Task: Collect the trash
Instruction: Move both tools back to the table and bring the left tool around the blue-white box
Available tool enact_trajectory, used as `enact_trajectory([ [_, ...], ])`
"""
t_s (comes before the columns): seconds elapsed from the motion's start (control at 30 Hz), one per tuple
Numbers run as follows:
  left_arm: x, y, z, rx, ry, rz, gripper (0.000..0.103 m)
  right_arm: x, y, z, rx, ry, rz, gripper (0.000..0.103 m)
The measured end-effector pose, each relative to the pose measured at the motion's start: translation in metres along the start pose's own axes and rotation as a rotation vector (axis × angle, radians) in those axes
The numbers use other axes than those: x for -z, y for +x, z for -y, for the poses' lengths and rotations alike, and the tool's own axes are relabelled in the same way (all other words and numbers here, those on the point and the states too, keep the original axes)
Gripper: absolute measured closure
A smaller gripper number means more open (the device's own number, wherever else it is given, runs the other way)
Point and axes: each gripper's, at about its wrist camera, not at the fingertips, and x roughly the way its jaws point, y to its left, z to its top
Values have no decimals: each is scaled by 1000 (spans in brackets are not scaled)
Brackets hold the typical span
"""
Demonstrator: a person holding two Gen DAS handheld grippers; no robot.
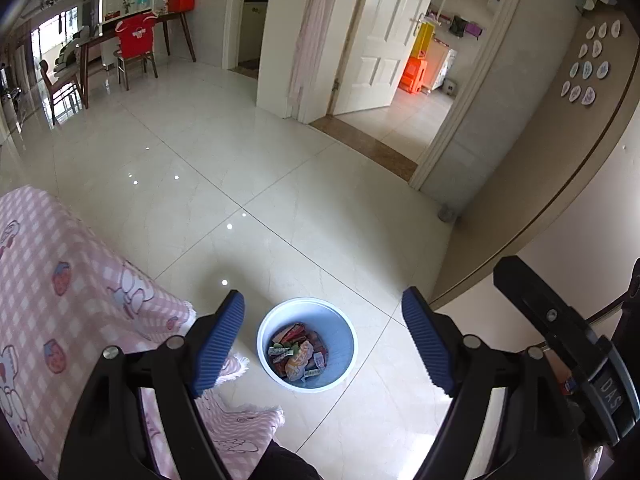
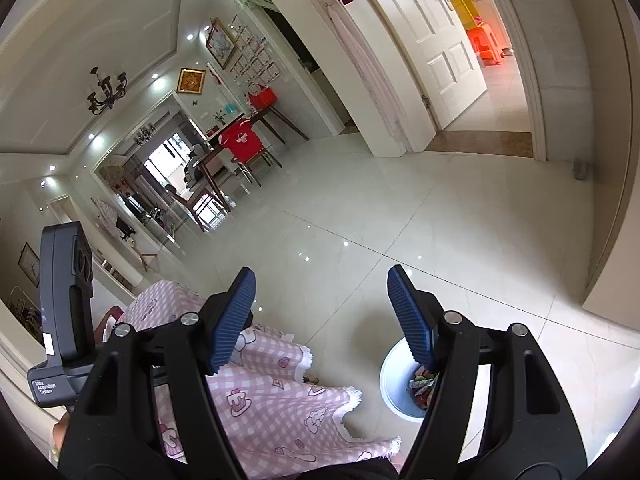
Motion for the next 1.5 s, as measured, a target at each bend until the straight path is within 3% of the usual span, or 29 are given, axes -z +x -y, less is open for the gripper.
enact_trajectory([
  [0.23,7,-40,-49,-57,-52,59,24,11,7,-42,-44,-66,-40,35],
  [0.47,18,-95,-138,-152,-186,127,23,28,30,-114,-134,-175,-103,35],
  [0.67,29,-138,-220,-296,-296,177,23,50,69,-204,-231,-300,-181,35],
  [0.97,48,-162,-354,-537,-440,145,23,95,144,-327,-334,-474,-313,35],
  [1.3,40,-147,-418,-545,-455,113,23,125,215,-398,-353,-572,-391,35],
  [1.43,41,-139,-433,-549,-471,103,39,129,231,-409,-355,-593,-405,35],
  [1.5,42,-135,-438,-560,-475,88,42,132,237,-413,-358,-597,-416,35],
])
